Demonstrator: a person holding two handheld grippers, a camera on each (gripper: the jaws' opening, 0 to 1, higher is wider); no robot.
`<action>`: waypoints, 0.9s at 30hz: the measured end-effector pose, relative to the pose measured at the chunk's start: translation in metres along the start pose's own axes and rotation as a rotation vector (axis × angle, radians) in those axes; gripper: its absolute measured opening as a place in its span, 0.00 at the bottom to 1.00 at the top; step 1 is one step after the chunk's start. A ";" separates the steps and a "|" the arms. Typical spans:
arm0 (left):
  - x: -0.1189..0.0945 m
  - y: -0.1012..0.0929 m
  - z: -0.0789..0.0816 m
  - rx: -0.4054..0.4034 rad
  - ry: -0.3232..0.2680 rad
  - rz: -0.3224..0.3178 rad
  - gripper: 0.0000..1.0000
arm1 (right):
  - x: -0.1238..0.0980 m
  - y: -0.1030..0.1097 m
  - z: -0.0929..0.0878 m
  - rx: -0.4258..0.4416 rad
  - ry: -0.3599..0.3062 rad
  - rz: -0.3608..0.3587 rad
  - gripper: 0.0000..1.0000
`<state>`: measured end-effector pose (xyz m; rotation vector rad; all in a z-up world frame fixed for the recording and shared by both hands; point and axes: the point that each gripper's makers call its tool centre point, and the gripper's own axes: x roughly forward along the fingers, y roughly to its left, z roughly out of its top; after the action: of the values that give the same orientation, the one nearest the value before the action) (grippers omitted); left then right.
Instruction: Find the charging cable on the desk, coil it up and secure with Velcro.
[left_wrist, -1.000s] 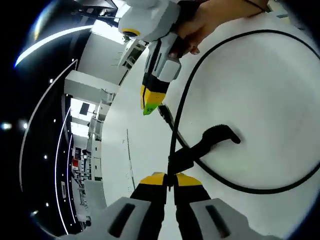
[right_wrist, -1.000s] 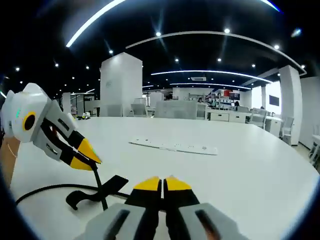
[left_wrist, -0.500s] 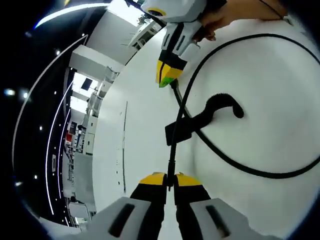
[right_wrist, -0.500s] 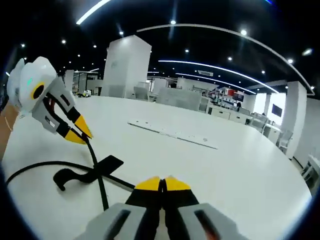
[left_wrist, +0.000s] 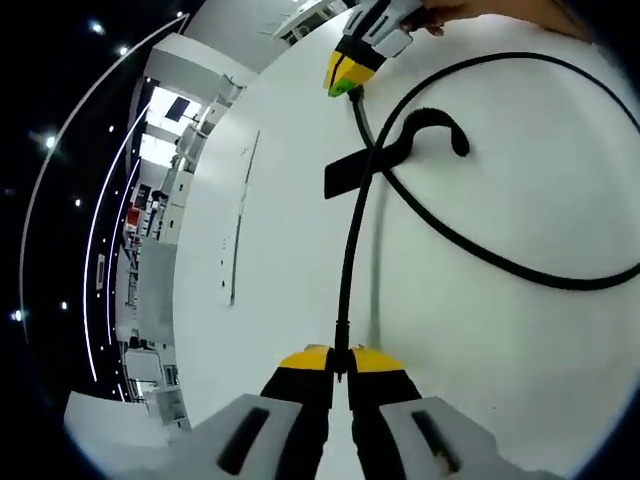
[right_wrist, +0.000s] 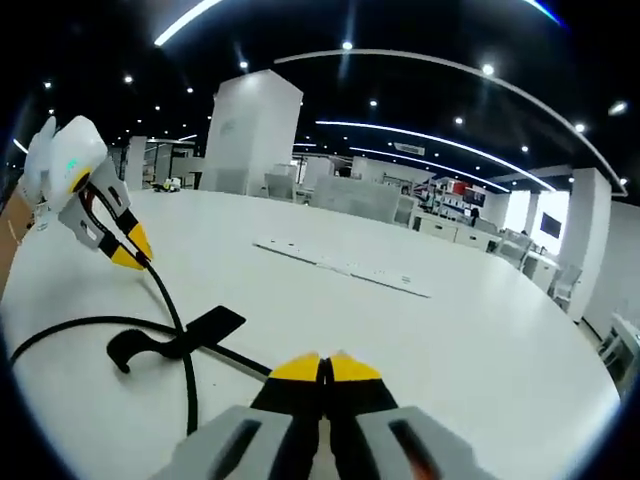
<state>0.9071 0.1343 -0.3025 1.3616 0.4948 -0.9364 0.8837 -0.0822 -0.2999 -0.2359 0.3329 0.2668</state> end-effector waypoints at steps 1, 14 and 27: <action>0.000 -0.001 0.000 -0.001 0.002 -0.002 0.07 | 0.000 0.001 0.000 -0.004 -0.001 0.000 0.03; 0.005 -0.012 -0.005 -0.016 0.011 -0.044 0.07 | -0.011 0.056 0.034 -0.017 -0.186 0.255 0.08; 0.003 -0.014 -0.004 -0.014 -0.005 -0.047 0.07 | -0.031 0.095 0.010 -0.242 -0.184 0.553 0.11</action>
<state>0.8984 0.1382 -0.3143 1.3397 0.5308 -0.9723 0.8303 0.0024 -0.2966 -0.3526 0.1761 0.8726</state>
